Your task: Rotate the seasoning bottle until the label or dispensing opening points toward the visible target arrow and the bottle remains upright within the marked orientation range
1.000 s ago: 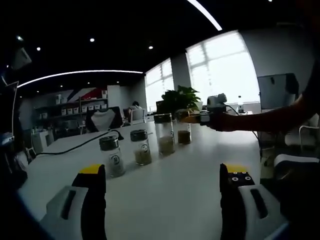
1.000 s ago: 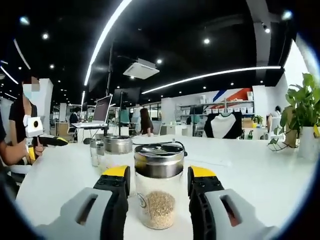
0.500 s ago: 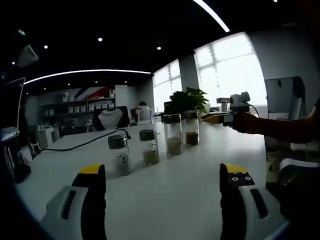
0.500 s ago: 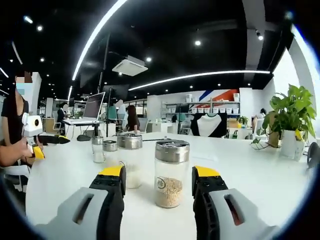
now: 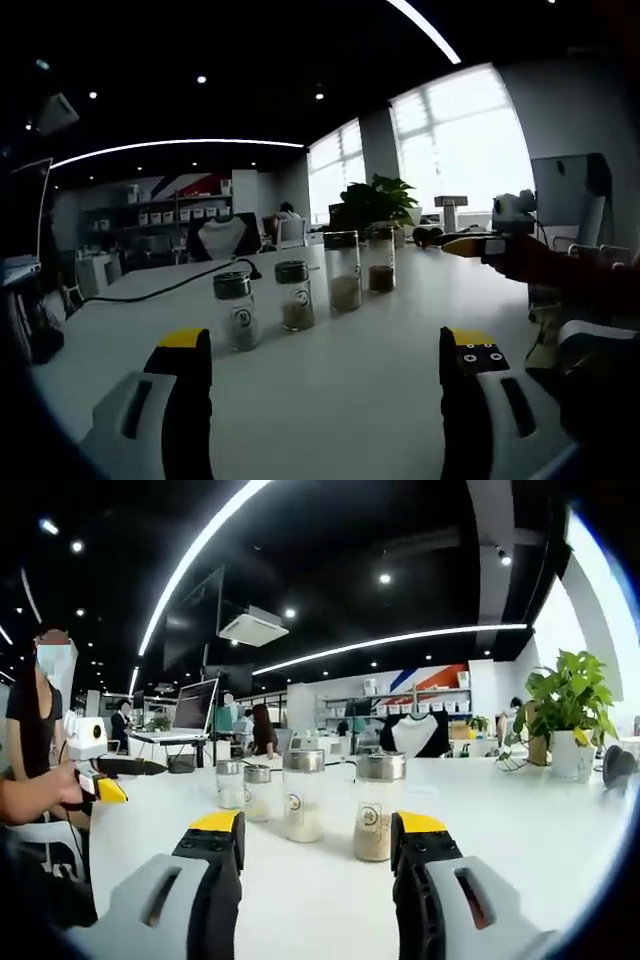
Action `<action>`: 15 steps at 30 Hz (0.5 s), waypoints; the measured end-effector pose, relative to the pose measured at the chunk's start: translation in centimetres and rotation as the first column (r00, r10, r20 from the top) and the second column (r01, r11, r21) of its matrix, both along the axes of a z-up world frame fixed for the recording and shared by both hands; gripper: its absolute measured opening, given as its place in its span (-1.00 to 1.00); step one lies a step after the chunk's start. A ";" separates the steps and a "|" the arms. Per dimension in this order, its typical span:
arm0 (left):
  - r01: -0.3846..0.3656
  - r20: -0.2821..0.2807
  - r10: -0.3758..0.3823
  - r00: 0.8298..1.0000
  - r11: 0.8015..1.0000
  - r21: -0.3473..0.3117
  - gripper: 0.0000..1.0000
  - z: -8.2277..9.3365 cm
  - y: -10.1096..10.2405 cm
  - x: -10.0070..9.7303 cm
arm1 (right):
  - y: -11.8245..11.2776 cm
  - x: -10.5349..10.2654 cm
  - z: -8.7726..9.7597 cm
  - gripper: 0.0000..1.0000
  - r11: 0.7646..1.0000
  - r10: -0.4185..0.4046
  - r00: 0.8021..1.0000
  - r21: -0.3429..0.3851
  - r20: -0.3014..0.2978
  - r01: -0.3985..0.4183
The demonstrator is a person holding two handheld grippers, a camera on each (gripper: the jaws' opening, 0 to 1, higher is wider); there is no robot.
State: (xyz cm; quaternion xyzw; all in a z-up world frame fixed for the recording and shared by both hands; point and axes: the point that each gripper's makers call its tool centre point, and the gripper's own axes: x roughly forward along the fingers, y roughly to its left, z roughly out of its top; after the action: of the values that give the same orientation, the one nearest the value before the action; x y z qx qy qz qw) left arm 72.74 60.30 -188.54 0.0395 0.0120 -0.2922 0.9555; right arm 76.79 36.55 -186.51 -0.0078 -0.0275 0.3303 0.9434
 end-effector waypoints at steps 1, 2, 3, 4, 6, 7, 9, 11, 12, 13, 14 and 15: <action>-0.001 -0.001 0.001 1.000 1.000 -0.002 0.99 0.0 0.0 0.0 | 0.1 -0.4 0.1 0.19 1.000 0.002 1.000 -0.002 0.008 -0.002; -0.004 -0.002 0.004 1.000 1.000 -0.006 0.99 0.0 0.0 0.0 | 0.2 -0.7 0.1 0.20 1.000 0.002 1.000 -0.001 0.014 -0.002; -0.006 0.001 0.006 1.000 1.000 -0.016 0.99 0.2 -0.1 0.0 | 0.3 -1.1 0.2 0.21 1.000 -0.001 1.000 0.000 0.016 0.001; -0.006 0.002 0.006 1.000 1.000 -0.022 0.99 0.3 -0.1 -0.1 | 0.3 -1.3 0.3 0.23 1.000 -0.001 1.000 0.001 0.018 0.001; -0.006 0.001 0.006 1.000 1.000 -0.026 0.99 0.3 -0.1 -0.1 | 0.5 -1.9 0.4 0.26 1.000 0.001 1.000 0.010 0.022 -0.001; -0.007 0.000 0.007 1.000 1.000 -0.026 0.99 0.2 0.0 -0.2 | 0.6 -2.2 0.4 0.29 1.000 0.003 1.000 0.012 0.020 -0.004; -0.008 0.001 0.008 1.000 0.999 -0.031 0.99 0.1 0.2 -0.5 | 0.8 -2.8 0.3 0.34 1.000 0.006 1.000 0.023 0.014 -0.007; -0.007 -0.008 0.007 1.000 0.999 -0.042 0.99 -0.1 0.4 -0.9 | 1.1 -3.4 0.0 0.35 1.000 0.021 1.000 0.017 0.005 -0.021; -0.002 -0.009 0.001 1.000 0.999 -0.045 0.99 -0.2 0.4 -1.2 | 1.1 -3.6 -0.1 0.36 1.000 0.021 1.000 0.022 0.003 -0.021; 0.003 -0.011 -0.003 1.000 0.999 -0.043 0.99 -0.3 0.4 -1.4 | 1.1 -3.8 -0.2 0.39 0.999 0.022 1.000 0.031 -0.002 -0.022; 0.005 -0.014 -0.006 1.000 0.999 -0.042 0.99 -0.4 0.5 -1.6 | 1.2 -4.1 -0.4 0.42 0.999 0.022 0.999 0.045 -0.023 -0.021; 0.005 -0.014 -0.005 1.000 0.999 -0.042 0.99 -0.5 0.6 -1.9 | 1.2 -4.2 -0.5 0.43 0.998 0.018 0.999 0.055 -0.029 -0.016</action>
State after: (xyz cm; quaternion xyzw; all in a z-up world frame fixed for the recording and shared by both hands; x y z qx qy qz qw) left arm 70.89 60.92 -189.06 0.0177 0.0125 -0.2950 0.9553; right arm 72.55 37.72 -187.05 0.0230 -0.0224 0.3375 0.9408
